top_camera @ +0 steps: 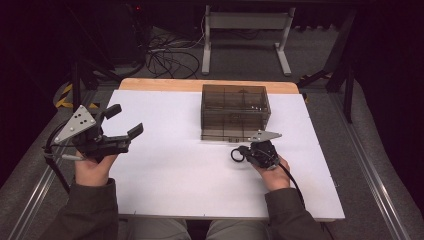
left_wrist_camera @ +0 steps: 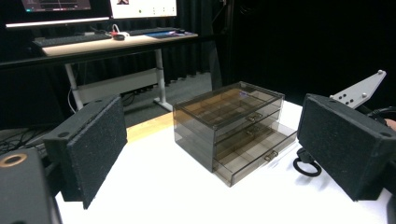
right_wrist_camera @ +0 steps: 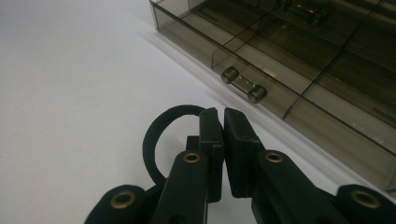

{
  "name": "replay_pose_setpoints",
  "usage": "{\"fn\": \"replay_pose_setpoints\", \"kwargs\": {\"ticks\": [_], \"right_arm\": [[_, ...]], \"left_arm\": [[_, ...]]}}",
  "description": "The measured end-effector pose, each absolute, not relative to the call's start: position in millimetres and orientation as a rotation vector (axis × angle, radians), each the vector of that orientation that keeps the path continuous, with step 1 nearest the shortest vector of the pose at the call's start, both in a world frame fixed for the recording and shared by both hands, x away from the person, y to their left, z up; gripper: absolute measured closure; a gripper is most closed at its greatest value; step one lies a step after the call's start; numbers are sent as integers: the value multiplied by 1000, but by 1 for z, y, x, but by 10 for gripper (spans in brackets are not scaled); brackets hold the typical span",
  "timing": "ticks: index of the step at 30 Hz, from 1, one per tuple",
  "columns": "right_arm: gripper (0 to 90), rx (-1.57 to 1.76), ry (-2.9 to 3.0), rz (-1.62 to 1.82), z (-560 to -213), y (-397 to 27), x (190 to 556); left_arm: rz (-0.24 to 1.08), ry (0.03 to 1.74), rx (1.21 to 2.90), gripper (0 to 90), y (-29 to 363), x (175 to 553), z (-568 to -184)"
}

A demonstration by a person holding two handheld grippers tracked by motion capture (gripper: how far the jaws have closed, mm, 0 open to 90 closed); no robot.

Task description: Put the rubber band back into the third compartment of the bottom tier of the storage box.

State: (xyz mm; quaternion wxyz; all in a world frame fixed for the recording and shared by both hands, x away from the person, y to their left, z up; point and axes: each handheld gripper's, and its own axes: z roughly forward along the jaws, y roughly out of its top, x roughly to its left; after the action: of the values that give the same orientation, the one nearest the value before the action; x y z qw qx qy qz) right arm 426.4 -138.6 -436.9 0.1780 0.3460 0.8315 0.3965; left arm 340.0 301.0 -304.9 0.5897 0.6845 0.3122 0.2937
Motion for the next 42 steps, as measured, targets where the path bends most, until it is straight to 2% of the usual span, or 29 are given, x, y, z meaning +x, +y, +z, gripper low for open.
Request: {"fn": "replay_pose_setpoints", "kwargs": {"ticks": [42], "right_arm": [[869, 1041, 2150, 1167, -426, -152, 444]], "left_arm": [[690, 727, 1599, 91, 298, 338, -307]]}}
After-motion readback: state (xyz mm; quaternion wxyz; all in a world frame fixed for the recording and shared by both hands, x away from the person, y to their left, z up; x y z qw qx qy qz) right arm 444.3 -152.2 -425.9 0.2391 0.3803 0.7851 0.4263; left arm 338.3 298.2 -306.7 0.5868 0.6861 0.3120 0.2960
